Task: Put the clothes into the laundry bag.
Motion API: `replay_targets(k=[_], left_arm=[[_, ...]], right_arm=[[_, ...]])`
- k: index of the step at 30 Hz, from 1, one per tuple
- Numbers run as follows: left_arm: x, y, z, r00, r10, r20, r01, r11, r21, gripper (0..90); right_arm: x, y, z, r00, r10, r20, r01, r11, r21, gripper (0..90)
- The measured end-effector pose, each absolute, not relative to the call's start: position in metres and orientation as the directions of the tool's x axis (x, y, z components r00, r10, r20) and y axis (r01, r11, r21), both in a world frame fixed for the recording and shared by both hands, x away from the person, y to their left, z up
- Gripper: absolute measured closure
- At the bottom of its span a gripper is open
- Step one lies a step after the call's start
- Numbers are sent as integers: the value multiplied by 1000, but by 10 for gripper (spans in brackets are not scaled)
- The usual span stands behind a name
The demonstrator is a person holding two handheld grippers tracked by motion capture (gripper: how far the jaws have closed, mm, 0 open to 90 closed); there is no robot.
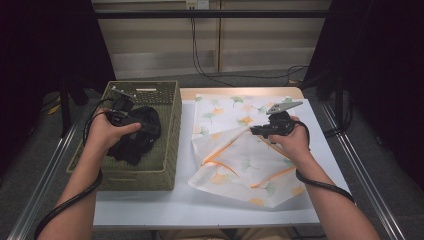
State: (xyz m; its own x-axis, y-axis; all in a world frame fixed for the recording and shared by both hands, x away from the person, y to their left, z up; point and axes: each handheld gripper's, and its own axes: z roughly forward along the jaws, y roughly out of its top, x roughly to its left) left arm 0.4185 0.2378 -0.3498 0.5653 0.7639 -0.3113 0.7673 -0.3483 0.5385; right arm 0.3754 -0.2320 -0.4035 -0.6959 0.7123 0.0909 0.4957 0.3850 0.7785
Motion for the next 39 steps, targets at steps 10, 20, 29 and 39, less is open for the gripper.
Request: replay_targets(k=[10,20,29,39], left_arm=[[429,251,-360,533,791,-301,784,-328,526,43],[438,264,-368,514,809,-284,794,-323,515,48],[444,271,-381,490,832,-258,808,-324,492,49],[452,280,-395,444,852,-279,833,-277,479,51]], right_arm=[[375,-233,-407,-692,715,99,502,378,778,900],[375,-236,-407,-695,711,105,505,380,775,900],[374,-238,-408,-695,711,109,509,379,773,900],[374,-238,-407,-690,716,103,509,380,772,900]])
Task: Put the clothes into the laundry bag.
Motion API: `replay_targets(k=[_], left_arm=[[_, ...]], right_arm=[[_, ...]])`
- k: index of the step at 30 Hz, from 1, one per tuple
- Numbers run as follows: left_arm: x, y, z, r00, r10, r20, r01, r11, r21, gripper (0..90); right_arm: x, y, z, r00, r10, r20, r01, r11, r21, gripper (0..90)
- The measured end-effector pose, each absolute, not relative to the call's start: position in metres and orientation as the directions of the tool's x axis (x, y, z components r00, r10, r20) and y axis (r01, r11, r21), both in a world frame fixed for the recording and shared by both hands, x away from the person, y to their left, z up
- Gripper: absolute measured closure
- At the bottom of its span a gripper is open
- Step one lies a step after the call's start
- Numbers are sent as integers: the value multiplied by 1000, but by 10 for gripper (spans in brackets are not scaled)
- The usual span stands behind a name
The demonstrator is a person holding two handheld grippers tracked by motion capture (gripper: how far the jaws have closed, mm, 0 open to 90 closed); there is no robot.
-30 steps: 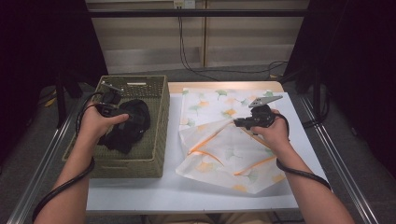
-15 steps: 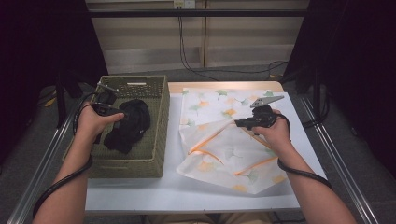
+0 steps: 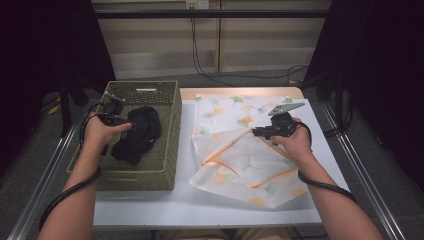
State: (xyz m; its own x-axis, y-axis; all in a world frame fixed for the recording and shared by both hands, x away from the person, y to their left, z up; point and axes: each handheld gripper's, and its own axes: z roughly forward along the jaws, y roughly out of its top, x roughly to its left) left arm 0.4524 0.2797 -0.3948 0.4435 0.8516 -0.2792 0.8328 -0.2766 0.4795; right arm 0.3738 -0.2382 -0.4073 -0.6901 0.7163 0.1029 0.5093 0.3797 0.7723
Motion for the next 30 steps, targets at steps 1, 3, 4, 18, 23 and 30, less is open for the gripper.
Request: replay_targets(k=[1,3,4,18,23,30], left_arm=[[453,280,-395,442,853,-277,834,-278,477,51],[454,281,-397,445,855,-265,831,-285,478,51],[455,281,-398,438,857,-273,837,-277,472,51],[466,278,-414,406,870,-282,852,-248,461,51],[469,276,-419,396,873,-286,854,-235,464,48],[472,273,-424,381,882,-278,859,-227,459,41]], right_arm=[[374,-238,-408,-692,714,108,510,379,772,900],[374,-238,-408,-694,711,110,511,379,772,900],[373,-238,-408,-694,712,110,513,380,770,900],[373,-240,-412,-686,719,113,522,378,765,900],[373,-241,-413,-689,715,117,522,377,765,900],[373,-242,-414,-690,714,117,522,379,764,900]])
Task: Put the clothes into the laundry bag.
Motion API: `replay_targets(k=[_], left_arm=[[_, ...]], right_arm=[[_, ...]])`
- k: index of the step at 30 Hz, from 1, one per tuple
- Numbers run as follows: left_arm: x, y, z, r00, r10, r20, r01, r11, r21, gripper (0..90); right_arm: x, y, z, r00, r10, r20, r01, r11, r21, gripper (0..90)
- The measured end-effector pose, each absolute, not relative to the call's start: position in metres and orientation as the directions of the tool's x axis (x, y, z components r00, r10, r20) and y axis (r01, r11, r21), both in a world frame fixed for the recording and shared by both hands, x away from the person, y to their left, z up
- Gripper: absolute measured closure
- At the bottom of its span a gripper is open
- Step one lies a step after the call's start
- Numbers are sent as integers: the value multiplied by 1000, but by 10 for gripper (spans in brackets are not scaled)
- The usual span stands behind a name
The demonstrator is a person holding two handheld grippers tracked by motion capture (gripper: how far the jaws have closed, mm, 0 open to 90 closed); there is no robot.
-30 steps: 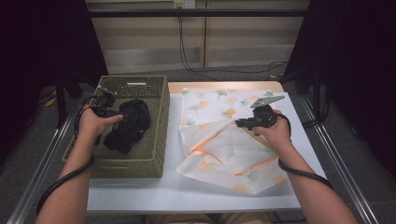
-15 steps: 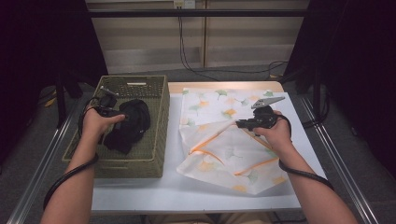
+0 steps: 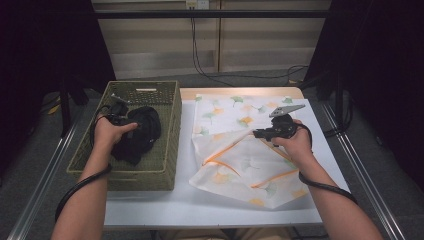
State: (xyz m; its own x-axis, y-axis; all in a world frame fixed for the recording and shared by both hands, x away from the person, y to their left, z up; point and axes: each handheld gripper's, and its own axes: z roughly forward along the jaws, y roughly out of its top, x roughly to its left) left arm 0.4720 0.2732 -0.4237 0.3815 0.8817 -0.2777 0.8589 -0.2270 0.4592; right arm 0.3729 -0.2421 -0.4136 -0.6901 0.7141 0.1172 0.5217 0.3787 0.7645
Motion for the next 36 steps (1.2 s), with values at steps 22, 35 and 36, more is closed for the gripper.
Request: replay_targets(k=[22,35,36], left_arm=[[477,275,-445,326,900,-290,881,-179,437,9],[477,272,-454,305,909,-285,890,-165,426,10],[477,272,-454,313,905,-287,891,-175,419,15]], right_arm=[[373,-240,-417,-685,718,122,532,379,757,900],[374,-237,-419,-686,717,122,531,379,758,900],[374,-237,-419,-686,717,123,531,378,759,900]])
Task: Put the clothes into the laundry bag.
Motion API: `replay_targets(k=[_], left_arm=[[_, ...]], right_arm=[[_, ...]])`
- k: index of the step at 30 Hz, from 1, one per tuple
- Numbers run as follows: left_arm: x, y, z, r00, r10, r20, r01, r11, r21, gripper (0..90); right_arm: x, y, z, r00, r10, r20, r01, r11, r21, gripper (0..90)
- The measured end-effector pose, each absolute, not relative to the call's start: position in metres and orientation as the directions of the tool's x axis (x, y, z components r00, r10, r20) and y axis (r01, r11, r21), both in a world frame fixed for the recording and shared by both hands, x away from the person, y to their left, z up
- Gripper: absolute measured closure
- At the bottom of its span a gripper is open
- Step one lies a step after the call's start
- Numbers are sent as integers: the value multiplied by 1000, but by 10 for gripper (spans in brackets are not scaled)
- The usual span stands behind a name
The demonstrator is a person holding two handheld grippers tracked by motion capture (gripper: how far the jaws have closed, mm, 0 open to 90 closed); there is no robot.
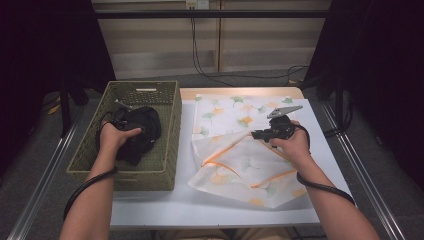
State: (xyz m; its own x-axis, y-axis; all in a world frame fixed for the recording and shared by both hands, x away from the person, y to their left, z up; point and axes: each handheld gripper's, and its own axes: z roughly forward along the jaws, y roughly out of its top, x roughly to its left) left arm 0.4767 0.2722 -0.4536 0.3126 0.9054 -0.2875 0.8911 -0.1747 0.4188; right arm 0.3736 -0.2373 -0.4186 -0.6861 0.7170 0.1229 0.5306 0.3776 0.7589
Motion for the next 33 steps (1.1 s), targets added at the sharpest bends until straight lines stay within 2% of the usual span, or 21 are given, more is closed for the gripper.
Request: replay_targets(k=[6,13,18,22,23,24,33], left_arm=[[475,271,-453,324,908,-264,885,-192,425,68],[472,269,-451,337,916,-216,880,-224,419,229],[469,269,-450,304,932,-195,886,-201,418,358],[469,269,-448,299,936,-184,889,-203,411,417],[469,269,-445,305,937,-169,886,-215,411,465],[469,267,-445,289,938,-191,893,-192,407,514],[468,265,-442,281,943,-180,899,-193,394,561]], right_arm=[[373,-237,-420,-685,718,124,533,377,758,900],[373,-237,-420,-681,721,123,536,377,756,900],[373,-237,-420,-682,721,121,533,378,757,900],[373,-237,-421,-685,718,122,531,378,759,900],[373,-237,-421,-684,718,125,532,375,759,900],[373,-237,-421,-684,719,124,532,375,759,900],[373,-238,-420,-680,723,121,532,374,760,900]])
